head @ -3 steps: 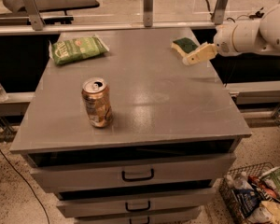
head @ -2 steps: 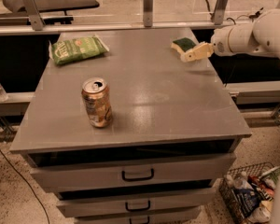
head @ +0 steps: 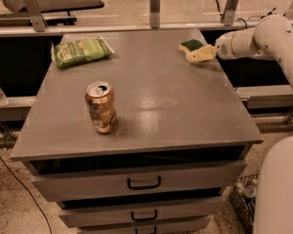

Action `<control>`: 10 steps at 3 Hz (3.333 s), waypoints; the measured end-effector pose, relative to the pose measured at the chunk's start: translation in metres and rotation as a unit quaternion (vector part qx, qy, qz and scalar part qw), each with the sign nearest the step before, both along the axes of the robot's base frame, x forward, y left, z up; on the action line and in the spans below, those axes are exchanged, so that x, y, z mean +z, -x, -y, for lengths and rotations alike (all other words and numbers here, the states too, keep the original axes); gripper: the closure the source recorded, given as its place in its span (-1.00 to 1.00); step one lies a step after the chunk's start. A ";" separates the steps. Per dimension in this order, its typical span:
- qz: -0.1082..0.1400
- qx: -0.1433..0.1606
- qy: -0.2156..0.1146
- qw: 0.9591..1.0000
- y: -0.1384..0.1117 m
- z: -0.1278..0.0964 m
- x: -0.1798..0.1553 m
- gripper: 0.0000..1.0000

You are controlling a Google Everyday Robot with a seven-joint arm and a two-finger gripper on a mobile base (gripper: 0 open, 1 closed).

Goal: Move sponge near orange can

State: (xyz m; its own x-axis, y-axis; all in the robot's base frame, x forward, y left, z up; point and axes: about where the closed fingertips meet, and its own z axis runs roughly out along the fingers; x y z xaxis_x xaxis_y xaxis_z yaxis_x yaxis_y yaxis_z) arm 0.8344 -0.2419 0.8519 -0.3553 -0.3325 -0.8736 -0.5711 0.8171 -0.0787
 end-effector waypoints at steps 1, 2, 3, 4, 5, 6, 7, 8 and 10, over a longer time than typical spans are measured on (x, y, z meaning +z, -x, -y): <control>-0.020 0.000 -0.015 1.000 -0.006 -0.011 -0.003 -0.05; -0.030 0.008 -0.021 0.999 -0.004 -0.022 0.001 0.42; -0.031 0.059 -0.013 0.998 0.010 -0.051 0.022 0.90; -0.041 0.145 0.049 0.987 0.045 -0.090 0.039 1.00; -0.062 0.181 0.065 0.979 0.064 -0.097 0.033 1.00; -0.063 0.181 0.065 0.979 0.064 -0.098 0.033 1.00; -0.076 0.224 0.074 0.969 0.091 -0.114 0.023 1.00; -0.093 0.290 0.087 0.949 0.148 -0.138 0.010 1.00; -0.118 0.374 0.086 0.916 0.252 -0.181 -0.009 1.00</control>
Offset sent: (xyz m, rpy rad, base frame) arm 0.0018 0.0259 0.0130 0.0545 0.0784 0.0257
